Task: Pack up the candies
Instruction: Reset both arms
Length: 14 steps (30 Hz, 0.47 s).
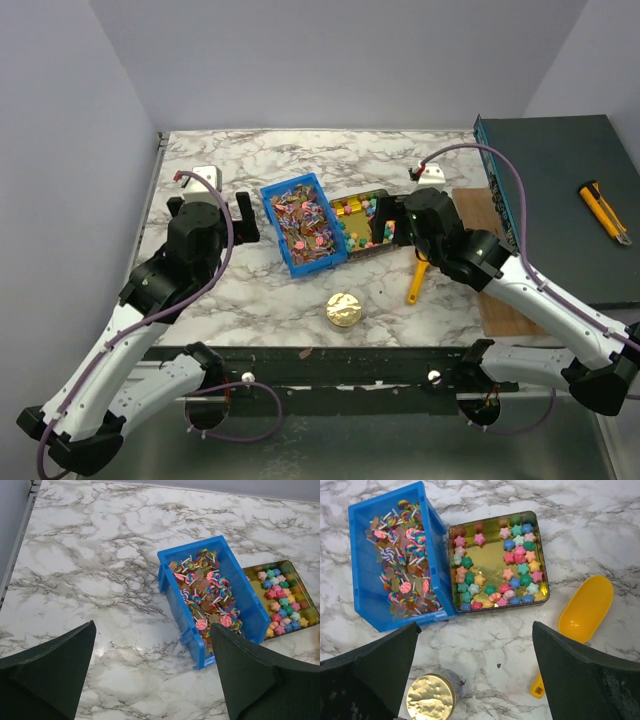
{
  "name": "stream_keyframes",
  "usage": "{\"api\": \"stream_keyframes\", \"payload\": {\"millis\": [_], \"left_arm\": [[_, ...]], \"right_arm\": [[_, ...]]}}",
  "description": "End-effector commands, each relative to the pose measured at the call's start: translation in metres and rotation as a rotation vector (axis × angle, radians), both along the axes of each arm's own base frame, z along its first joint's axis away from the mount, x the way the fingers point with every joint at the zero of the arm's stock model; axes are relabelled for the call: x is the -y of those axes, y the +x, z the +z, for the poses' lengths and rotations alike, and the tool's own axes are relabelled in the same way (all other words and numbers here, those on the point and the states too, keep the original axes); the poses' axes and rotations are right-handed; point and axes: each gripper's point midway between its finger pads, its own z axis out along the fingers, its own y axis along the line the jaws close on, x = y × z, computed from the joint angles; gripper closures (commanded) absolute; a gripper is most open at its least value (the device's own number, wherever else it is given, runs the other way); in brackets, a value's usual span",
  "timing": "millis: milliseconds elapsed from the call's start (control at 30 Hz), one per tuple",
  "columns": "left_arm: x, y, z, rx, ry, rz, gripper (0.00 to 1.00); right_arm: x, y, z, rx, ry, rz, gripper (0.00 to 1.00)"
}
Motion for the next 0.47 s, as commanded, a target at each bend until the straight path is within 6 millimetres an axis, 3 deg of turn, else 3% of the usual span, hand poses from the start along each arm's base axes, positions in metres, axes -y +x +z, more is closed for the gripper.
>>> {"api": "stream_keyframes", "payload": {"millis": [0, 433], "left_arm": [[0.0007, -0.0126, 0.0061, 0.054, -0.06, -0.054, 0.01], [0.0014, -0.0195, 0.0016, 0.134, -0.097, -0.098, 0.01]], "right_arm": [[-0.0084, -0.0099, 0.0003, 0.026, 0.041, 0.1, 0.0], [-0.0076, -0.0144, -0.0081, 0.024, 0.034, 0.122, 0.0]]}}
